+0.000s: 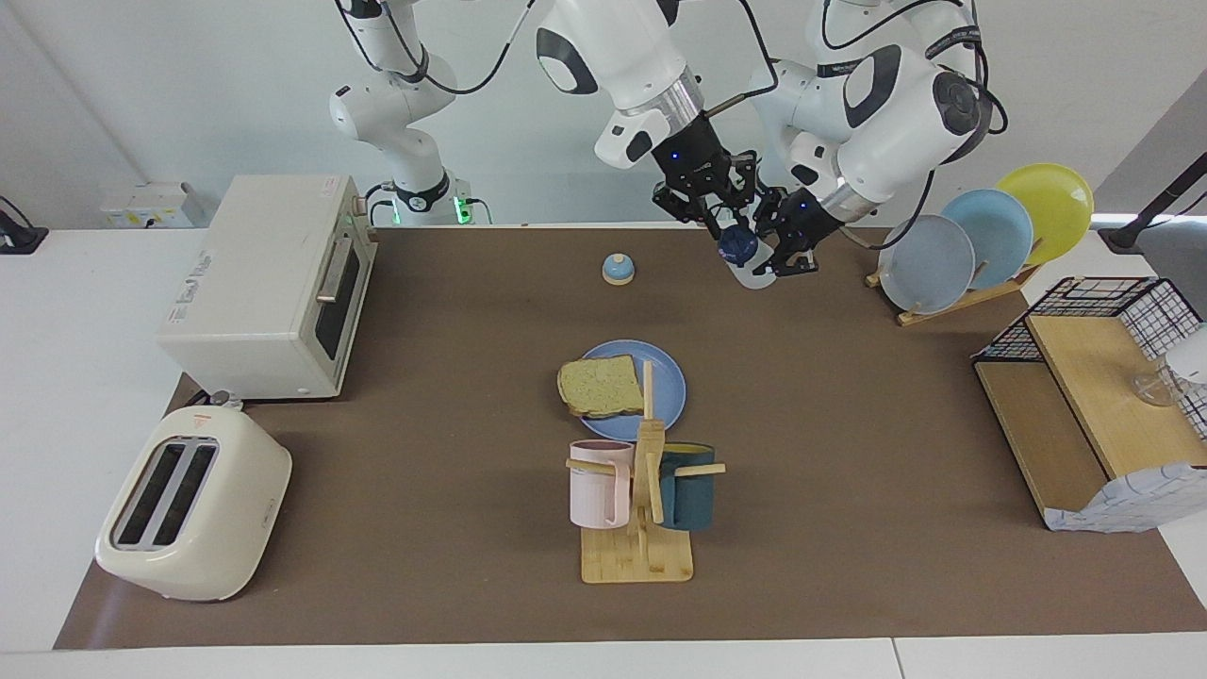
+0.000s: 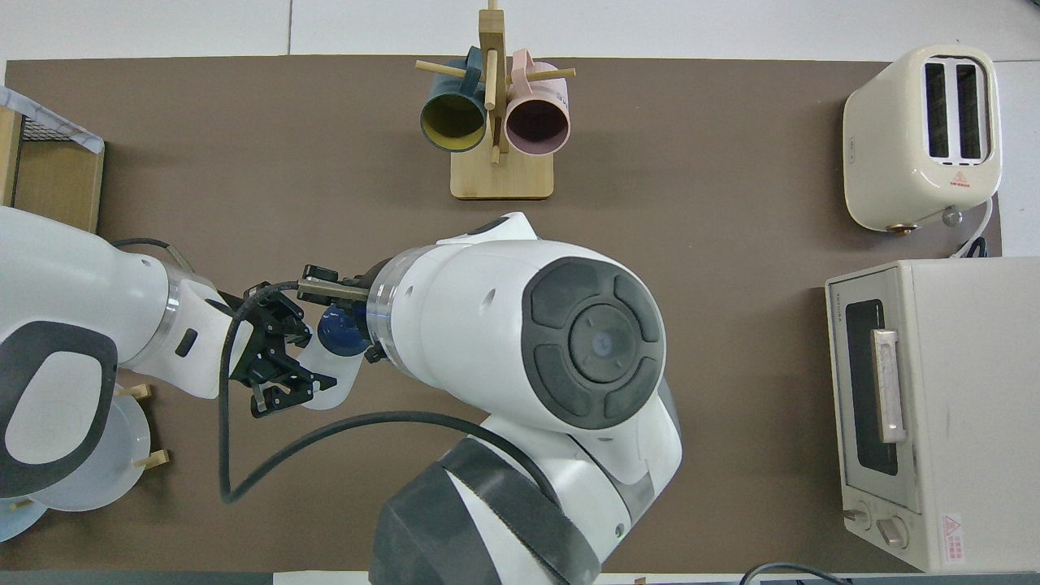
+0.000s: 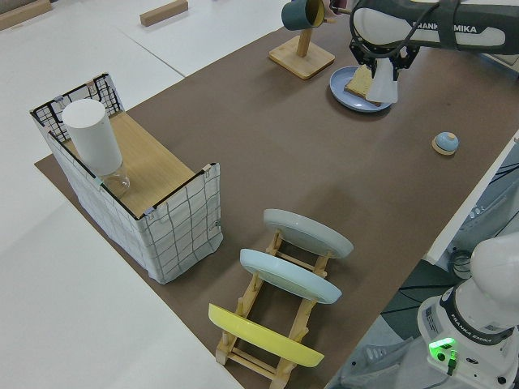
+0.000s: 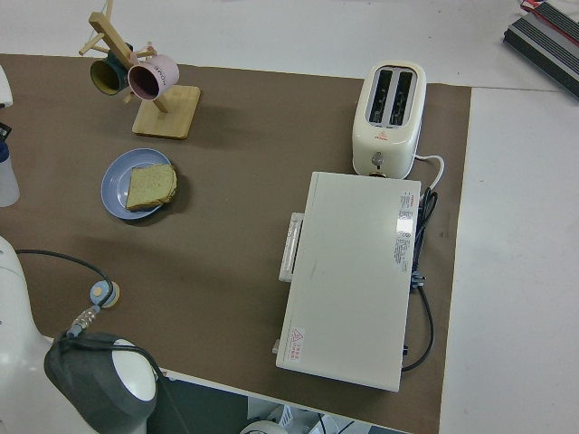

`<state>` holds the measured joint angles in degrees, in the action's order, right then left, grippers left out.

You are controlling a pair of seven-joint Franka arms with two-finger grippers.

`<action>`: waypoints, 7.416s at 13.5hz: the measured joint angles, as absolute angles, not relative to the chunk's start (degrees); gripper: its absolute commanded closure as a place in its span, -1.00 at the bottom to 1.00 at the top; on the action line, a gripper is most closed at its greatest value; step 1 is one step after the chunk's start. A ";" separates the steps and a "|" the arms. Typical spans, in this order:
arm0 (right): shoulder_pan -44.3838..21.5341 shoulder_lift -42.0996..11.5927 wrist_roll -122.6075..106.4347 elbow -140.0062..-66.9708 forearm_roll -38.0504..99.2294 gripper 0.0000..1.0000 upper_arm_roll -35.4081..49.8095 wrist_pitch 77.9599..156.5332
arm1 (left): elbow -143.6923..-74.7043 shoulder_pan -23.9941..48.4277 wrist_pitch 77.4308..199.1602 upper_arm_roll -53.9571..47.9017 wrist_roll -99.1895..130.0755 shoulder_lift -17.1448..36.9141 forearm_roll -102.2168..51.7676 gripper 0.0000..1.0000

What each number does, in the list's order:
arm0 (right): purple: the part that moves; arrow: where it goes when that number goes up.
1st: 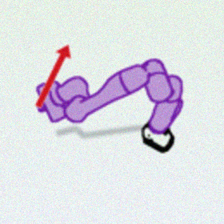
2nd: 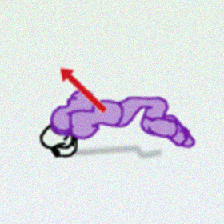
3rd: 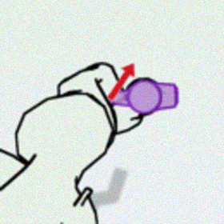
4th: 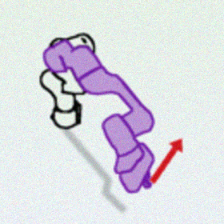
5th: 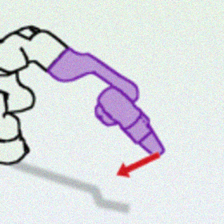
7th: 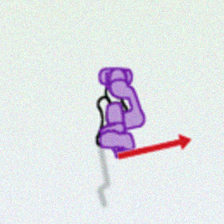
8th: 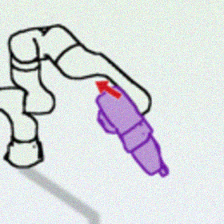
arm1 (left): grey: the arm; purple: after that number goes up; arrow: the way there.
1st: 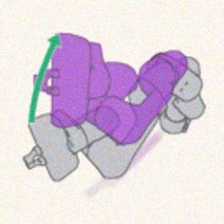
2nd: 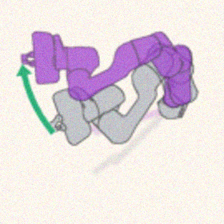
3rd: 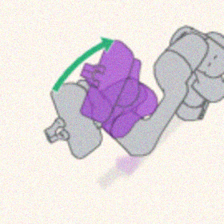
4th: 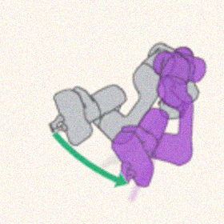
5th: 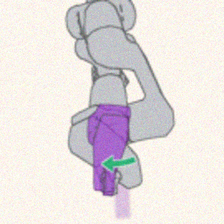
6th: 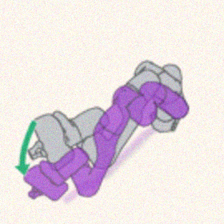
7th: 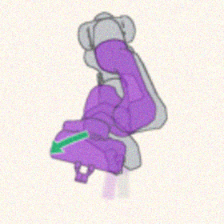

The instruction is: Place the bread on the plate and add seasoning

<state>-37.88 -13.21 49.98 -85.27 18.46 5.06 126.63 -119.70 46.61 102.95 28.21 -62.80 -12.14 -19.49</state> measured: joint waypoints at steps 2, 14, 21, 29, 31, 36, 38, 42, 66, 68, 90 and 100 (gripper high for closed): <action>-37.88 -13.46 49.98 -85.27 18.40 1.00 5.06 126.71 | -119.70 46.61 102.95 28.25 -62.80 -12.14 -19.49 1.00; -37.50 -13.59 55.27 -85.18 18.45 1.00 5.04 129.50 | -119.44 46.65 103.23 28.29 -62.03 -12.51 -20.35 1.00; -37.93 -12.80 58.14 -87.80 19.99 0.72 5.56 139.74 | -118.46 46.65 103.80 28.53 -61.20 -13.02 -20.80 1.00; -37.20 -9.47 58.23 -90.78 20.25 -0.98 4.84 145.22 | -120.90 46.78 103.01 28.49 -61.44 -13.02 -20.71 1.00; -37.13 -9.18 58.18 -91.63 20.24 -1.00 4.80 144.44 | -120.90 46.78 103.00 28.49 -61.44 -13.02 -20.71 1.00; -27.85 -6.27 40.40 -91.60 19.35 -1.00 3.99 120.89 | -120.82 46.81 103.60 27.45 -58.98 -13.00 -16.68 1.00; -21.23 -4.61 32.62 -91.54 15.85 -1.00 3.81 111.14 | -120.29 46.91 104.17 25.43 -56.33 -12.71 -12.60 1.00; -11.43 -3.04 22.51 -88.19 10.18 -1.00 3.64 93.52 | -118.47 46.98 106.44 22.05 -53.96 -10.40 -4.80 1.00; 0.48 -0.57 4.08 -89.93 0.88 -1.00 0.15 82.88 | -87.99 64.93 80.42 19.44 -34.35 27.79 30.66 1.00; 0.48 -0.57 3.87 -89.93 0.88 -1.00 0.15 84.44 | -87.86 65.44 80.04 19.46 -34.33 27.91 35.08 1.00; 1.65 -0.37 -0.34 -89.97 0.86 -1.00 0.12 84.46 | -85.56 69.29 80.53 19.67 -33.98 40.00 63.45 1.00; 1.65 -0.37 -0.34 -89.99 0.86 -1.00 0.19 84.46 | -91.74 71.42 79.31 20.10 -34.23 41.16 70.36 1.00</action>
